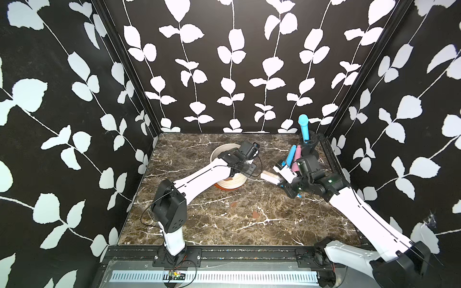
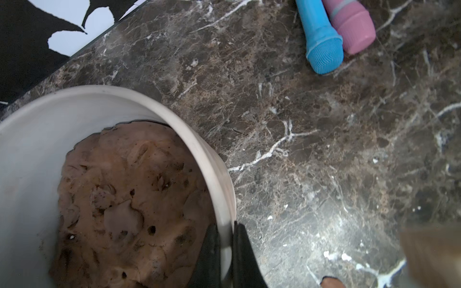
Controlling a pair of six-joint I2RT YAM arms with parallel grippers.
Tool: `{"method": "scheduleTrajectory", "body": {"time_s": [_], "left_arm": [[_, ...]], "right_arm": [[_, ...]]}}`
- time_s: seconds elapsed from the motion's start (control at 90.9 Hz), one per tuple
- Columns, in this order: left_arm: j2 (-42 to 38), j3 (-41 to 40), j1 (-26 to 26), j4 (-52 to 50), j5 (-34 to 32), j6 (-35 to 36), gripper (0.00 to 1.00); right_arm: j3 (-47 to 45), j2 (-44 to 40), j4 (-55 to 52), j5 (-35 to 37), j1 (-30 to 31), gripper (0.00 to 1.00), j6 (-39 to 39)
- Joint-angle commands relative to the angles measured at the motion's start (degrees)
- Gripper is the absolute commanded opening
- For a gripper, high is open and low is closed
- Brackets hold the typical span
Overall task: Scrub the dried mud off the ceramic pot
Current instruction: Rotate the pot on the tray, then brush off the soil from the pot.
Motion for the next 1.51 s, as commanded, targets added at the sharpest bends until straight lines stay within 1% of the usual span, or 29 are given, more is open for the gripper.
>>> {"method": "scheduleTrajectory", "body": {"time_s": [0.0, 0.066, 0.198, 0.275, 0.341, 0.363, 0.396, 0.462, 0.506, 0.594, 0.638, 0.737, 0.759, 0.792, 0.803, 0.869, 0.935, 1.012, 1.133, 1.254, 1.375, 1.496], "left_arm": [[4.02, 5.29, -0.22, 7.07, -5.62, -9.08, 0.00], [7.58, 9.75, -0.23, 6.47, -5.58, -10.50, 0.00], [13.31, 18.16, -0.22, 3.72, -6.87, -14.20, 0.00], [14.48, 19.48, -0.22, 3.52, -2.80, -15.91, 0.01], [14.19, 20.55, -0.14, 1.87, 0.44, -17.18, 0.20], [13.75, 20.63, -0.13, 1.58, 1.28, -17.27, 0.28], [12.60, 20.47, -0.06, 0.86, 1.91, -17.42, 0.37], [9.42, 19.11, 0.16, 0.63, 2.56, -16.77, 0.44], [6.86, 17.48, 0.49, 0.52, 2.32, -16.19, 0.46], [1.68, 14.23, 1.63, -0.66, 0.72, -15.02, 0.49], [-0.87, 12.67, 2.47, -2.57, -1.04, -15.09, 0.52], [-8.54, 6.58, 5.98, -4.11, -1.98, -15.68, 0.55], [-10.67, 4.63, 6.47, -3.83, -2.05, -15.79, 0.58], [-13.63, 1.38, 8.67, -3.06, -2.60, -15.80, 0.66], [-14.51, 0.41, 9.11, -2.88, -2.97, -15.80, 0.71], [-20.09, -4.49, 11.39, -2.75, -6.01, -15.32, 0.77], [-24.48, -8.13, 13.08, -3.54, -9.29, -14.18, 0.79], [-28.51, -11.98, 14.80, -3.57, -12.98, -13.09, 0.78], [-32.57, -16.22, 16.68, -2.87, -16.16, -11.64, 0.77], [-33.74, -18.08, 17.51, -2.22, -16.50, -9.99, 0.77], [-32.97, -17.96, 17.62, -2.48, -15.58, -8.69, 0.76], [-32.19, -18.19, 17.58, -1.69, -14.77, -8.27, 0.76]], "right_arm": [[-0.61, 0.35, 3.13, -1.68, 1.72, 0.00, -4.01], [-0.32, 1.07, 3.74, -2.63, 3.09, 0.00, -4.15], [-0.21, 2.11, 4.18, -2.07, 6.19, 0.00, -3.97], [-0.53, 2.98, 5.19, -2.95, 7.53, 0.00, -4.06], [-0.16, 4.22, 6.38, -3.08, 8.57, 0.00, -3.59], [0.04, 4.69, 6.77, -3.25, 8.93, 0.00, -3.37], [0.41, 5.48, 7.66, -3.56, 9.33, 0.00, -2.82], [1.20, 7.13, 9.61, -5.25, 10.48, 0.00, -2.13], [2.44, 8.70, 9.91, -6.56, 11.61, 0.00, -2.12], [7.42, 12.91, 7.58, -6.87, 14.93, 0.00, -2.08], [9.88, 14.81, 7.38, -6.59, 15.81, 0.00, -0.44], [12.63, 16.98, 10.08, -4.63, 16.13, 0.00, 4.80], [12.97, 17.30, 10.51, -4.06, 16.13, 0.00, 5.50], [13.83, 18.01, 10.70, -3.41, 16.06, 0.00, 6.15], [14.12, 18.22, 10.65, -3.18, 16.05, 0.00, 6.26], [15.78, 20.19, 9.31, -1.70, 15.80, 0.00, 7.05], [19.45, 22.62, 6.78, -0.15, 14.94, 0.00, 8.85], [22.31, 25.46, 3.70, -0.60, 13.36, 0.00, 10.51], [23.42, 26.86, 2.39, -1.32, 12.42, 0.00, 11.66], [21.80, 26.85, 3.47, -3.26, 10.93, 0.00, 13.24], [19.60, 26.42, 4.00, -6.08, 8.53, 0.00, 15.51], [16.83, 24.84, 4.10, -9.66, 6.66, 0.00, 15.75]]}}
